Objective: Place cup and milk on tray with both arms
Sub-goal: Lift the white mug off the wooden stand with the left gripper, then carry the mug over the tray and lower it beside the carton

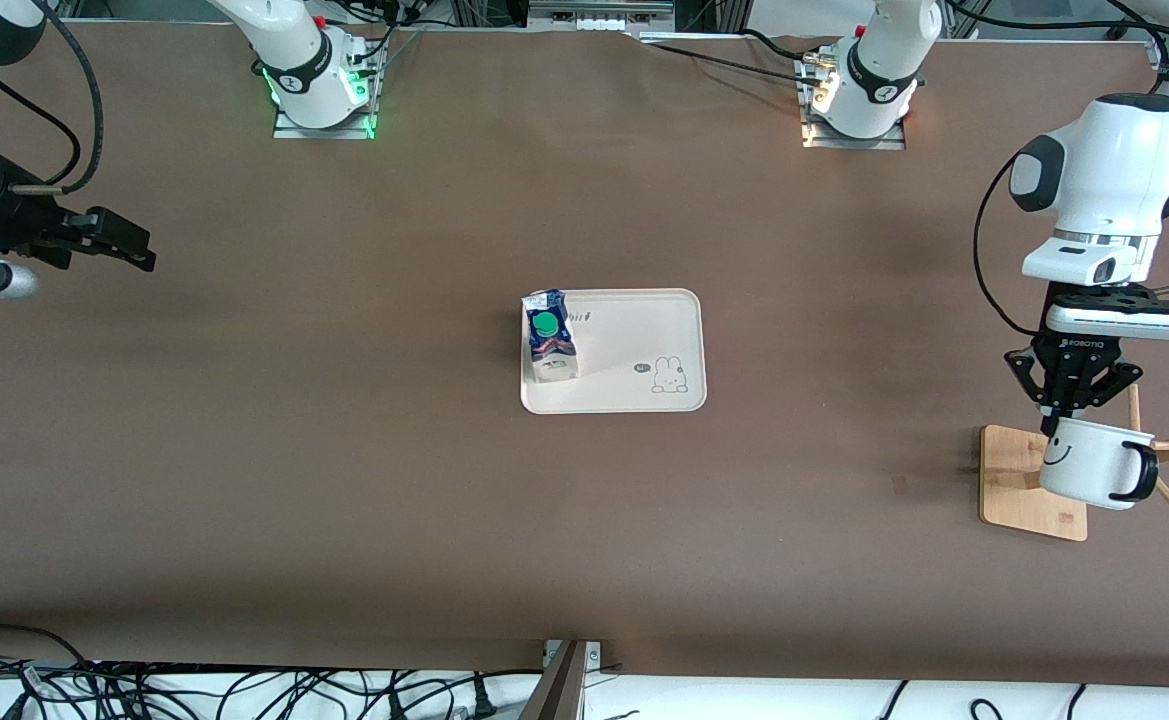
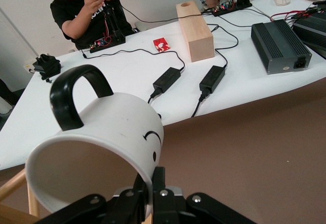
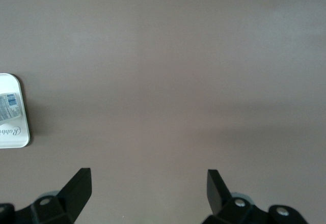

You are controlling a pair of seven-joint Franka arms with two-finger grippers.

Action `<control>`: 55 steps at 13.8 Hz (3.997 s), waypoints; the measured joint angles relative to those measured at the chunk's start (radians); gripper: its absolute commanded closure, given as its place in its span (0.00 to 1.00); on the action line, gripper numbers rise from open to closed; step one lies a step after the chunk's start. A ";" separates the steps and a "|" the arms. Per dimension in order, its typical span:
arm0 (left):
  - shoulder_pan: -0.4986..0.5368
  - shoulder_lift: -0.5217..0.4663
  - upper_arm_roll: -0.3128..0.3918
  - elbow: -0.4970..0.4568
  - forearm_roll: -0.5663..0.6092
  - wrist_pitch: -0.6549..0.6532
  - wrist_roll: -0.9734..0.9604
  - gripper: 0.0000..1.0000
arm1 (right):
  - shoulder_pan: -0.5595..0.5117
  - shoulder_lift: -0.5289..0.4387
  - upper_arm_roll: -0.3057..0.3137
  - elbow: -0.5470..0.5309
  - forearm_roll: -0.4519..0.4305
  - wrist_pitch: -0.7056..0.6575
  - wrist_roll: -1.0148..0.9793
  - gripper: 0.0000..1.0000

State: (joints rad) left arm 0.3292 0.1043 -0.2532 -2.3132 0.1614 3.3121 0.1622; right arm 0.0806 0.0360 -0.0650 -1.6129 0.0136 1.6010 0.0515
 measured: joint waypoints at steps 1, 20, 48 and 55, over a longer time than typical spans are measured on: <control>0.000 -0.001 -0.010 0.000 0.000 -0.024 -0.010 1.00 | -0.021 -0.013 0.006 -0.007 0.000 0.002 0.000 0.00; -0.135 0.020 -0.284 0.274 0.000 -1.209 -0.535 1.00 | -0.044 -0.027 0.031 -0.008 0.000 0.011 0.000 0.00; -0.627 0.439 -0.199 0.628 -0.125 -1.336 -0.803 1.00 | -0.050 -0.018 0.014 -0.008 0.000 0.012 0.000 0.00; -0.706 0.568 -0.118 0.720 -0.122 -1.292 -0.827 1.00 | -0.050 -0.018 0.014 -0.009 0.000 0.012 0.000 0.00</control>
State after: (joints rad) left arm -0.3773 0.6723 -0.3713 -1.5937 0.0392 2.0198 -0.6645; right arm 0.0304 0.0184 -0.0506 -1.6215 0.0137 1.6131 0.0519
